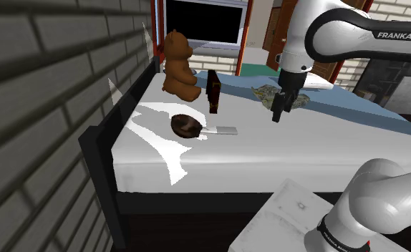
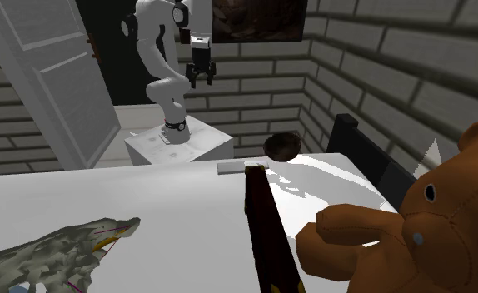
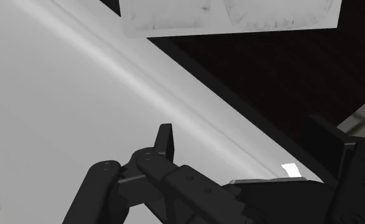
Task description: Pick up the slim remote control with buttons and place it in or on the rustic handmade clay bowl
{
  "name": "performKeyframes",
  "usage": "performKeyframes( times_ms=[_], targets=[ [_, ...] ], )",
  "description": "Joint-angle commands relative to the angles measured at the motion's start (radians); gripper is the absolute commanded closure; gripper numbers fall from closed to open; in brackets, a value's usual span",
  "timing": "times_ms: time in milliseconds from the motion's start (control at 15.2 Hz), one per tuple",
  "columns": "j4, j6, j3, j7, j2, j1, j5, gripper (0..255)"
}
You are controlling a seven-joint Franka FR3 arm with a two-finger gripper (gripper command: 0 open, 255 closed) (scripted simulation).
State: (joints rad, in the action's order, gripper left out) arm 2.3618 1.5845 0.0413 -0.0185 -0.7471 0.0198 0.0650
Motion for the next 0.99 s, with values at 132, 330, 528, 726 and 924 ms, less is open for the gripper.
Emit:
performKeyframes(
  times_ms=[132,330,528,726,924],
  targets=[
    [0.006,0.060,-0.034,-0.069,0.050,-0.005,0.020,0],
    [0.001,0.149,-0.083,-0.171,0.135,-0.015,0.043,0],
    [-0.019,0.233,-0.127,-0.273,0.231,-0.026,0.056,0],
    [-0.053,0.310,-0.165,-0.374,0.336,-0.038,0.058,0],
    [-0.101,0.378,-0.199,-0.476,0.447,-0.052,0.049,0]
  ],
)
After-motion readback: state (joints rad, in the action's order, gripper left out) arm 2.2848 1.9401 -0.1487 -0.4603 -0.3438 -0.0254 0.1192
